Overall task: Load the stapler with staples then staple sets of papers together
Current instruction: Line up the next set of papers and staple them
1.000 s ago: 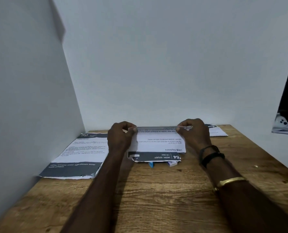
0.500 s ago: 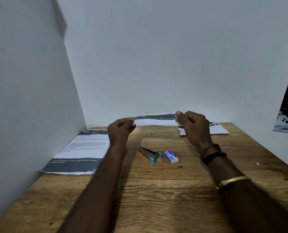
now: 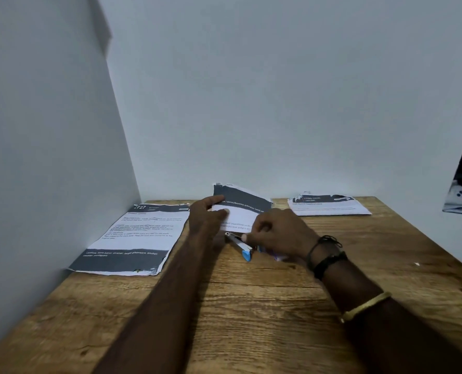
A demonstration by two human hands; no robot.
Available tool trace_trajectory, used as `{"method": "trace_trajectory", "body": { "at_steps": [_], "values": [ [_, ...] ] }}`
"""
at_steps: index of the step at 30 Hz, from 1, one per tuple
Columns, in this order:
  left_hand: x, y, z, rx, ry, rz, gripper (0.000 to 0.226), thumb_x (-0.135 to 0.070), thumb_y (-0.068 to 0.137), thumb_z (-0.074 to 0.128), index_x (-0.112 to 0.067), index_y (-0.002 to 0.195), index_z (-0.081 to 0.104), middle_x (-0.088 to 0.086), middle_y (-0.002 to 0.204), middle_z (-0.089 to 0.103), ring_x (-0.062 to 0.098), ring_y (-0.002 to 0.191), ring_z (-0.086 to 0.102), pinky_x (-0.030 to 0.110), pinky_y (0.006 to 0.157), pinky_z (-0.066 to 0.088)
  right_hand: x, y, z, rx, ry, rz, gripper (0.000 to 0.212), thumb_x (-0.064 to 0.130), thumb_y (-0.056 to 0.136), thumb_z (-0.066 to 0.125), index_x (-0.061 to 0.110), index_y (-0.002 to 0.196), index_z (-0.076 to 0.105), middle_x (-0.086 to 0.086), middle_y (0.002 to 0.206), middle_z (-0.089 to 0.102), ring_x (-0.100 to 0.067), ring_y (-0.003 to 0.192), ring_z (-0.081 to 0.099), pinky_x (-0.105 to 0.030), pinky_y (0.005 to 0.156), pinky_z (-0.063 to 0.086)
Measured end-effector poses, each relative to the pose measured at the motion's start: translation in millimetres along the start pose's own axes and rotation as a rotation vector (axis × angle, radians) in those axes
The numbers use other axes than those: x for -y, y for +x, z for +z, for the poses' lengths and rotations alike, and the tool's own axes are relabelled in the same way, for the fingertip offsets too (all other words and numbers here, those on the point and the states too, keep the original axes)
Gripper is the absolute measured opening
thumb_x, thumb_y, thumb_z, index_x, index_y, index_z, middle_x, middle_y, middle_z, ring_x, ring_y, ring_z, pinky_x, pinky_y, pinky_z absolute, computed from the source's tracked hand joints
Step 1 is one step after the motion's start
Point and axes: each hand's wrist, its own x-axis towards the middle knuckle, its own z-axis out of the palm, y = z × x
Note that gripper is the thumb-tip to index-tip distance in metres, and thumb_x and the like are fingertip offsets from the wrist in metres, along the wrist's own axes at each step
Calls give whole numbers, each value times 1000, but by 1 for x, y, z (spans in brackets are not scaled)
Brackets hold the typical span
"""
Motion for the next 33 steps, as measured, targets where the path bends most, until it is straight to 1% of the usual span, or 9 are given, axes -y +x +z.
{"method": "trace_trajectory", "body": {
  "at_steps": [3,7,10,13,16,20,25,28,33],
  "values": [
    [4,1,0,-22,5,4,45,9,77,72,-16,115,73,12,123,69,29,110,67,48,97,57,16,-3,12,92,-206,-22,51,74,69,72,30,95,67,14,90,64,-12,89,63,-33,76,49],
    [5,2,-1,-12,44,-41,60,12,75,70,-12,130,66,12,129,65,30,111,66,46,97,57,15,3,24,26,-239,-43,37,53,76,74,31,103,65,8,104,70,-18,99,63,-32,81,47],
    [7,3,-1,-6,86,-55,68,8,70,72,-14,133,64,11,132,65,31,116,64,46,102,53,5,7,19,35,-79,-24,30,38,77,78,26,103,70,5,99,72,-17,93,65,-27,79,48],
    [6,1,-1,-12,54,-122,71,5,67,72,-19,133,63,8,129,65,34,109,66,48,92,58,-6,10,5,102,174,22,21,26,78,82,20,96,76,2,83,76,-13,72,68,-24,68,51],
    [3,-1,-2,-6,59,-102,71,9,69,67,-17,135,63,6,128,64,29,112,64,44,100,55,-15,9,-9,141,428,54,13,14,84,79,10,97,79,12,66,72,2,60,62,-15,61,47],
    [2,-3,-3,13,61,-97,67,9,70,63,-15,133,65,3,123,64,25,111,64,39,102,54,-24,15,-12,76,709,158,17,19,92,71,13,107,78,7,85,74,-8,78,61,-22,66,47],
    [16,3,2,-75,-40,-101,31,-18,59,78,-29,88,79,2,106,77,25,102,72,47,98,56,-16,34,3,-23,1081,352,10,17,99,63,13,101,72,-5,92,65,-17,79,61,-32,71,52],
    [9,-2,2,-122,-21,-53,31,-10,67,78,-25,94,81,-1,105,77,22,103,71,44,99,55,-9,51,11,-70,1161,391,11,11,100,59,14,95,67,-7,93,64,-20,79,63,-36,73,54],
    [0,-8,4,-164,45,12,40,1,75,71,-19,108,80,0,116,75,17,108,68,40,103,53,-1,78,26,-203,1067,336,13,7,99,61,7,111,65,-11,108,67,-22,97,65,-40,88,57]
  ]
}}
